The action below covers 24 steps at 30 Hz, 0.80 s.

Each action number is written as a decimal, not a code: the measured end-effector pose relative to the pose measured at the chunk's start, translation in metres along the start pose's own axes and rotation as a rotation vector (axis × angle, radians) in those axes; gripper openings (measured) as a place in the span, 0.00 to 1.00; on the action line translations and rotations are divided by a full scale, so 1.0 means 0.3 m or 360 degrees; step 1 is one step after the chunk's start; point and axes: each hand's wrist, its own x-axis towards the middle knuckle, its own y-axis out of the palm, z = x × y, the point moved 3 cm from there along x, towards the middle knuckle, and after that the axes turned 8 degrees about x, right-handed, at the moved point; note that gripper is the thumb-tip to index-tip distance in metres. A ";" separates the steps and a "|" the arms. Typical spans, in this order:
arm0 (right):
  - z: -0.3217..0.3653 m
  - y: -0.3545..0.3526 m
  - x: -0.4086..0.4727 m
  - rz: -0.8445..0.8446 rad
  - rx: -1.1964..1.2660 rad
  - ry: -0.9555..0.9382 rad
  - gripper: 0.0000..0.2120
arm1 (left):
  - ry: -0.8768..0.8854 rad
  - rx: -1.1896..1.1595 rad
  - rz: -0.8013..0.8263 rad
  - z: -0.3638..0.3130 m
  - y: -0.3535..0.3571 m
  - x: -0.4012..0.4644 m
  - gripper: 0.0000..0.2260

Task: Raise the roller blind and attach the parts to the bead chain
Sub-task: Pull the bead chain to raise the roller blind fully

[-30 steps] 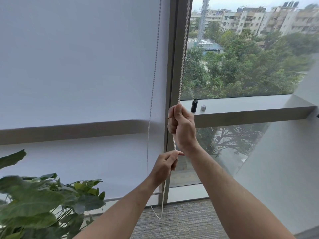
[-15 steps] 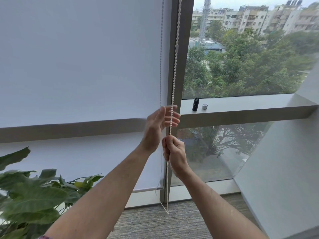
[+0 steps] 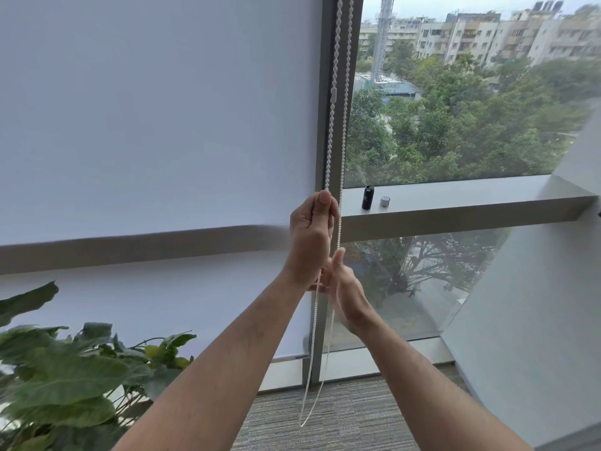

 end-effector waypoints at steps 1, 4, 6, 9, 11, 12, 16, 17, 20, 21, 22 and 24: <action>0.027 -0.008 0.010 -0.0040 -0.0025 -0.0021 0.35 | -0.0003 0.0001 0.0010 0.006 0.000 -0.004 0.16; 0.141 -0.008 0.044 -0.0147 -0.0058 -0.0203 0.31 | -0.0060 0.0025 0.0077 0.054 0.007 -0.044 0.17; 0.223 -0.003 0.070 -0.0189 0.0005 -0.0294 0.29 | -0.0105 0.0031 0.0088 0.106 0.005 -0.080 0.17; 0.334 0.031 0.093 -0.0087 0.0054 -0.0391 0.28 | -0.0203 0.0121 0.0092 0.193 -0.015 -0.139 0.16; 0.391 0.067 0.101 0.0020 0.0091 -0.0466 0.25 | -0.0268 0.0199 0.0138 0.251 -0.027 -0.182 0.18; 0.412 0.083 0.104 0.0053 0.0122 -0.0506 0.23 | -0.0298 0.0218 0.0163 0.277 -0.032 -0.203 0.18; 0.423 0.121 0.110 0.0013 0.0141 -0.0616 0.18 | -0.0417 0.0254 0.0184 0.340 -0.045 -0.254 0.16; 0.415 0.122 0.108 -0.0027 0.0149 -0.0626 0.17 | -0.0431 0.0264 0.0187 0.348 -0.044 -0.256 0.16; 0.400 0.115 0.105 -0.0103 0.0197 -0.0662 0.16 | -0.0430 0.0284 0.0208 0.352 -0.033 -0.255 0.16; 0.398 0.115 0.102 -0.0106 0.0212 -0.0675 0.16 | -0.0432 0.0277 0.0229 0.351 -0.030 -0.257 0.16; 0.396 0.115 0.099 -0.0108 0.0228 -0.0688 0.16 | -0.0440 0.0259 0.0257 0.351 -0.028 -0.261 0.16; 0.392 0.119 0.095 -0.0101 0.0258 -0.0716 0.17 | -0.0473 0.0203 0.0308 0.349 -0.029 -0.264 0.17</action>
